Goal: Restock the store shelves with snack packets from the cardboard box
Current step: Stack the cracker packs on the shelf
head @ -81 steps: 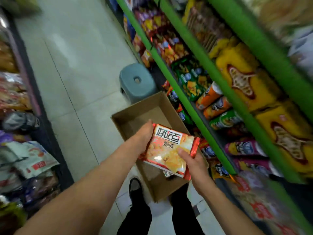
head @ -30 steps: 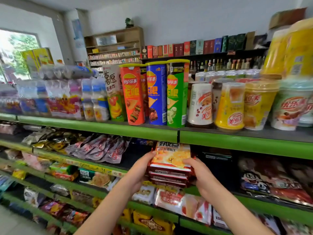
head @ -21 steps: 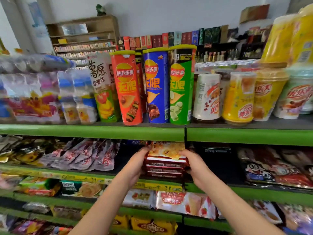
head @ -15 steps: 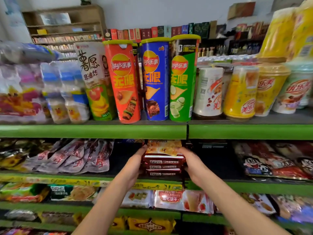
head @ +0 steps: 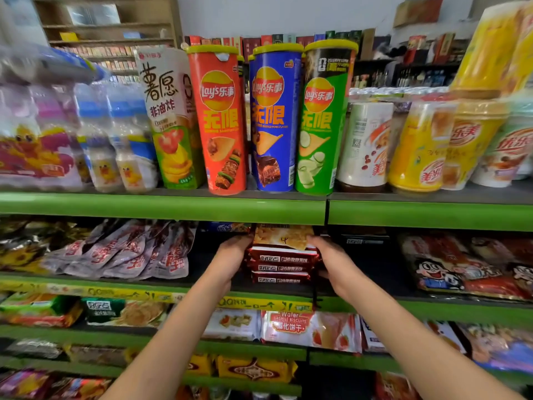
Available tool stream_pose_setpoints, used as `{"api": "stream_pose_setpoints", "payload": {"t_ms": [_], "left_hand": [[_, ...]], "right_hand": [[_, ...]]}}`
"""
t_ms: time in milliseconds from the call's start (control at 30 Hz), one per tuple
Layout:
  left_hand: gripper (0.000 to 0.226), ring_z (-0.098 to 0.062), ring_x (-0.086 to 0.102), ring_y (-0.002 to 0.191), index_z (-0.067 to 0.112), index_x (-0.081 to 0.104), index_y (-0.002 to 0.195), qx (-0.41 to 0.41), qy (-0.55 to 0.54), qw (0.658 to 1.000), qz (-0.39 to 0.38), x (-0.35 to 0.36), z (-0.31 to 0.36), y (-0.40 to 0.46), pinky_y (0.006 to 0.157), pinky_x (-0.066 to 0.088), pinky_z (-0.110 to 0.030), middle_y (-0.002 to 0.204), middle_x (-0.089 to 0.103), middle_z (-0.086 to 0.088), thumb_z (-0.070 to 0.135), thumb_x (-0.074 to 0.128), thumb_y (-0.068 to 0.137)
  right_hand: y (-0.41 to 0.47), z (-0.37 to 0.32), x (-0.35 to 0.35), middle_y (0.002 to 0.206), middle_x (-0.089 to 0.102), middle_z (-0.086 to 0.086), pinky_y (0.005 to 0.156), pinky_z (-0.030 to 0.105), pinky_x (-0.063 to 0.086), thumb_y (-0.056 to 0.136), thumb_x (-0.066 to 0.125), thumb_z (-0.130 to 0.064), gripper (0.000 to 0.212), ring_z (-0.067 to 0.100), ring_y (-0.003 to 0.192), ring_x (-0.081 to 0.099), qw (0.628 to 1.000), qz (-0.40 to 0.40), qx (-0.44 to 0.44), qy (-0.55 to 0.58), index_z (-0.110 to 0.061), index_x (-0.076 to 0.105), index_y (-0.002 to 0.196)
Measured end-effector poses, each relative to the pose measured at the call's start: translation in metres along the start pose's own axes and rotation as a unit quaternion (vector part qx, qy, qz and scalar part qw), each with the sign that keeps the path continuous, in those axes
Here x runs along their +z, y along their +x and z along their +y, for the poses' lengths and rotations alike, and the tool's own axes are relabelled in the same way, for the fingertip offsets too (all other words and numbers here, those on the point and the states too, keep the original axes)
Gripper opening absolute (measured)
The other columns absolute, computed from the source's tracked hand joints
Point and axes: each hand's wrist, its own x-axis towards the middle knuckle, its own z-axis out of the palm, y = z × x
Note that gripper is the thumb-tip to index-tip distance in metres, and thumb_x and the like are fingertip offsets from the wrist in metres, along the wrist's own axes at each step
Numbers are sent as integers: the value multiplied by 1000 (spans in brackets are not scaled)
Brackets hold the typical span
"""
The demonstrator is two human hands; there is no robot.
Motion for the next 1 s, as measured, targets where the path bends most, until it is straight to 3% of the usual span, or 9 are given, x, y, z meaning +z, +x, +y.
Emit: {"api": "stream_pose_setpoints", "payload": {"t_ms": [100, 167, 333, 467, 600, 633, 767, 900, 1000], "left_hand": [[14, -17, 68, 93, 17, 73, 96, 50, 39, 997, 37, -5, 6, -3, 73, 48, -26, 96, 76, -2, 17, 59, 98], [22, -14, 66, 82, 18, 72, 83, 81, 64, 994, 40, -5, 10, -6, 64, 46, -22, 86, 73, 1, 9, 58, 97], [23, -12, 60, 65, 12, 66, 84, 93, 59, 993, 31, 0, 19, -19, 47, 46, -15, 78, 67, -3, 6, 51, 101], [17, -18, 67, 74, 10, 64, 95, 70, -2, 997, 13, -2, 21, -28, 50, 53, -23, 91, 70, -9, 16, 50, 103], [33, -23, 72, 86, 13, 61, 107, 45, -36, 998, -32, -9, 9, -37, 72, 59, -36, 96, 76, -6, 42, 69, 92], [36, -23, 73, 88, 15, 59, 112, 46, -32, 998, -42, -10, 4, -39, 77, 59, -38, 99, 78, -5, 39, 73, 90], [37, -21, 75, 98, 19, 56, 122, 20, -66, 991, -116, -10, -17, -46, 73, 60, -31, 111, 77, -3, 8, 71, 90], [29, -24, 74, 104, 17, 65, 123, -17, -83, 985, -151, -5, -32, -50, 81, 59, -37, 114, 76, -5, 14, 65, 94], [32, -26, 73, 106, 13, 63, 125, -23, -103, 980, -166, 1, -35, -50, 78, 61, -34, 116, 75, -7, 16, 66, 93]], "right_hand": [[-2, -1, -2, 126, 60, -1, 95, 30, 36, 95, 61, -43, 39, 16, 110, 52, 997, 53, -49, -1, -23, 60, 129], [-2, -2, -1, 127, 61, 0, 93, 28, 33, 98, 59, -37, 40, 14, 109, 50, 994, 74, -84, -4, -17, 60, 133], [-10, -8, 5, 123, 65, -3, 90, 25, 37, 98, 60, -30, 36, 11, 104, 56, 988, 71, -133, -8, -17, 63, 131], [-16, -9, 1, 99, 65, -19, 73, 16, 40, 94, 65, -27, 28, -3, 93, 57, 989, 50, -141, 19, -27, 66, 121], [-24, 10, -11, 99, 76, -5, 87, 32, 54, 90, 71, -19, 20, 15, 95, 72, 994, 5, -103, 21, -25, 70, 109], [-26, 15, -14, 100, 77, -2, 87, 36, 55, 88, 71, -13, 26, 18, 95, 73, 995, -4, -99, 28, -22, 69, 112], [-33, 33, -21, 111, 73, 6, 85, 46, 59, 77, 72, 6, 50, 26, 98, 73, 995, -42, -69, 64, -18, 61, 119], [-40, 43, -30, 105, 77, 8, 68, 38, 62, 78, 73, 2, 38, 29, 94, 75, 992, -79, -41, 86, -20, 70, 109], [-41, 44, -36, 106, 77, 10, 72, 42, 60, 81, 71, 3, 38, 31, 95, 75, 991, -78, -35, 105, -16, 68, 114]]}}
